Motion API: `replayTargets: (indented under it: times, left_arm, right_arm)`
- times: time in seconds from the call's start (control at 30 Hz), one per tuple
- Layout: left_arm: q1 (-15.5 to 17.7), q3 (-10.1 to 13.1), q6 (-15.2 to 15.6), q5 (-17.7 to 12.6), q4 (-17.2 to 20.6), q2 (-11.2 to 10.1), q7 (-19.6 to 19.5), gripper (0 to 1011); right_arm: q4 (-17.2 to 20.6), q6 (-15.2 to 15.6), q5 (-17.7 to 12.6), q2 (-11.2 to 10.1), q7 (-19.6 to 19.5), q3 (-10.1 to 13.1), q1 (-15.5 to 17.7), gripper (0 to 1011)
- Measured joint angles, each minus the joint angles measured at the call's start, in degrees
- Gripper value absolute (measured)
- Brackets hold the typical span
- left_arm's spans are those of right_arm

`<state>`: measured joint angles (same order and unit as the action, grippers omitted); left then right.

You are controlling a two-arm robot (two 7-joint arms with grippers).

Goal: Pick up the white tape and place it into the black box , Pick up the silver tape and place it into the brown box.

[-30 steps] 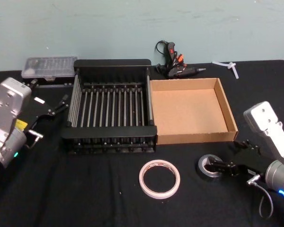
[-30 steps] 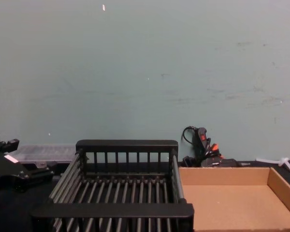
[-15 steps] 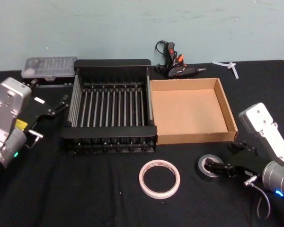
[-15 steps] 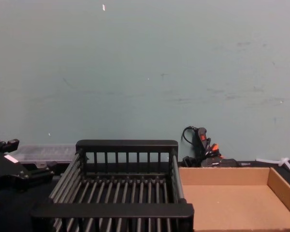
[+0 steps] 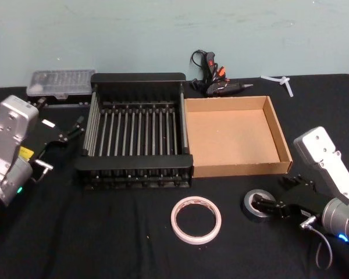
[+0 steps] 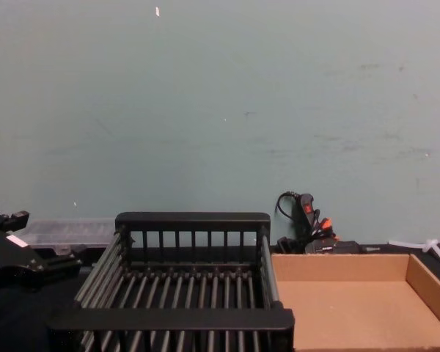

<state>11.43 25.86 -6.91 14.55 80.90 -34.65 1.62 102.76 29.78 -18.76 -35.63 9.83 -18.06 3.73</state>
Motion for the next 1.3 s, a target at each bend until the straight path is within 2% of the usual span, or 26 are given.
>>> replayTargets:
  times: [0.1, 0.13, 0.23, 0.33, 0.43, 0.47, 0.87, 1.1, 1.3]
  left_arm:
    - [0.0, 0.0, 0.0, 0.0, 0.0, 0.0, 0.0, 1001]
    - [0.0, 0.0, 0.0, 0.0, 0.0, 0.0, 0.0, 1001]
    - [0.0, 0.0, 0.0, 0.0, 0.0, 0.0, 0.0, 1001]
    - [0.0, 0.0, 0.0, 0.0, 0.0, 0.0, 0.0, 1001]
    - [0.0, 0.0, 0.0, 0.0, 0.0, 0.0, 0.0, 1001]
    - [0.0, 0.0, 0.0, 0.0, 0.0, 0.0, 0.0, 1001]
    - [0.0, 0.0, 0.0, 0.0, 0.0, 0.0, 0.0, 1001]
    - [0.0, 0.0, 0.0, 0.0, 0.0, 0.0, 0.0, 1001]
    - [0.0, 0.0, 0.0, 0.0, 0.0, 0.0, 0.0, 1001]
  right_arm:
    - [0.0, 0.0, 0.0, 0.0, 0.0, 0.0, 0.0, 904]
    - [0.0, 0.0, 0.0, 0.0, 0.0, 0.0, 0.0, 850]
    - [0.0, 0.0, -0.1, 0.0, 0.0, 0.0, 0.0, 787]
    - [0.0, 0.0, -0.1, -0.1, -0.1, 0.0, 0.0, 666]
    - [0.0, 0.0, -0.1, -0.1, -0.1, 0.0, 0.0, 605]
    - [0.0, 0.0, -0.1, -0.1, -0.1, 0.0, 0.0, 544]
    - [0.0, -0.1, -0.1, -0.1, -0.1, 0.0, 0.0, 171]
    - [0.0, -0.1, -0.1, -0.1, -0.1, 0.0, 0.0, 146]
    - [1.1, -0.9, 0.0, 0.1, 1.1, 1.1, 0.7, 146]
